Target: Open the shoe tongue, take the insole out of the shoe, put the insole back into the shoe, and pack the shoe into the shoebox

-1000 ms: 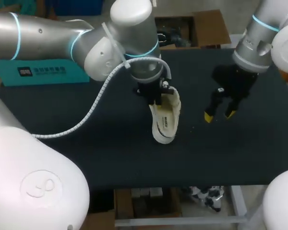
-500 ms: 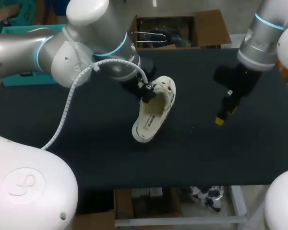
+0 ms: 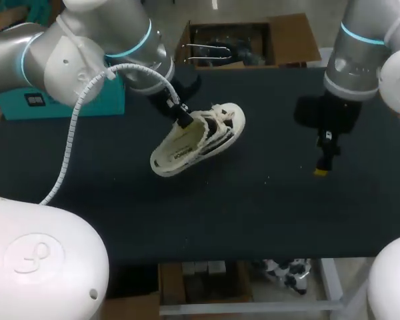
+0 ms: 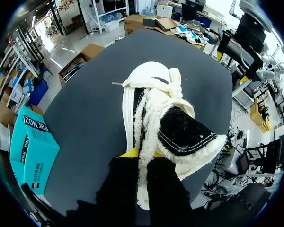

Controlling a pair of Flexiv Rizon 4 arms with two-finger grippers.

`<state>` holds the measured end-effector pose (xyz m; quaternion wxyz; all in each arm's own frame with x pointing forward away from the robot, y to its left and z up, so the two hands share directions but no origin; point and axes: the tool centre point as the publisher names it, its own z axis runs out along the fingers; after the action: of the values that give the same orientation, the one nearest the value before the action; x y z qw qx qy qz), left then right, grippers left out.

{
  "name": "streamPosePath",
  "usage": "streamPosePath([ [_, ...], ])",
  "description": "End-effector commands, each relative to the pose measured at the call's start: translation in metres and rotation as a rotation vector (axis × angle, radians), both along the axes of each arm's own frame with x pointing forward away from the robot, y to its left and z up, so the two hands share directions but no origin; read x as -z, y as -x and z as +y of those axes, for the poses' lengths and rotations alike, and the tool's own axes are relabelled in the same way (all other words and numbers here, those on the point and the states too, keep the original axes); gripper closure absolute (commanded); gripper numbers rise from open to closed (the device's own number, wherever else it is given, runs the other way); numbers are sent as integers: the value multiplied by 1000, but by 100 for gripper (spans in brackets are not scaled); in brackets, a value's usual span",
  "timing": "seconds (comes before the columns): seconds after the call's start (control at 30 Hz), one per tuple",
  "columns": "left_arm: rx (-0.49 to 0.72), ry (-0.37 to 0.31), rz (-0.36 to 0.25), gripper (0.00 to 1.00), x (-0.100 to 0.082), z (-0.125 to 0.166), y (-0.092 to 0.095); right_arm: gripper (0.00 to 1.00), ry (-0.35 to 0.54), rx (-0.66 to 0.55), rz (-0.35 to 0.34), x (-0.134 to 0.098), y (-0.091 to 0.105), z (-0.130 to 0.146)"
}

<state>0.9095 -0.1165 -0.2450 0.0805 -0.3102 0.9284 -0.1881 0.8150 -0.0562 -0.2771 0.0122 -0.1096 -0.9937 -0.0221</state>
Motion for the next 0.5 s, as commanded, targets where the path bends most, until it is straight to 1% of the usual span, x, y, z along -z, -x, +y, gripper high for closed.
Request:
streamPosePath([
  [0.03, 48, -3, -17, 100, -26, 20, -15, 0, 34, -55, -72, 1, 8, 3],
  [0.1, 95, -9, -39, 100, -37, 29, -22, 0, 34, -55, -72, 1, 8, 3],
  [0.13, 128, -22, -63, 100, -48, 38, -32, 0, 34, -55, -72, 1, 8, 3],
  [0.23, 181, -41, -115, 100, -72, 58, -52, 0, 34, -55, -72, 1, 8, 3],
  [0.4, 285, -61, -161, 100, -113, 97, -91, 0, 34, -55, -72, 1, 8, 3],
  [0.5, 320, -81, -183, 100, -131, 124, -115, 0, 34, -55, -72, 1, 8, 3],
])
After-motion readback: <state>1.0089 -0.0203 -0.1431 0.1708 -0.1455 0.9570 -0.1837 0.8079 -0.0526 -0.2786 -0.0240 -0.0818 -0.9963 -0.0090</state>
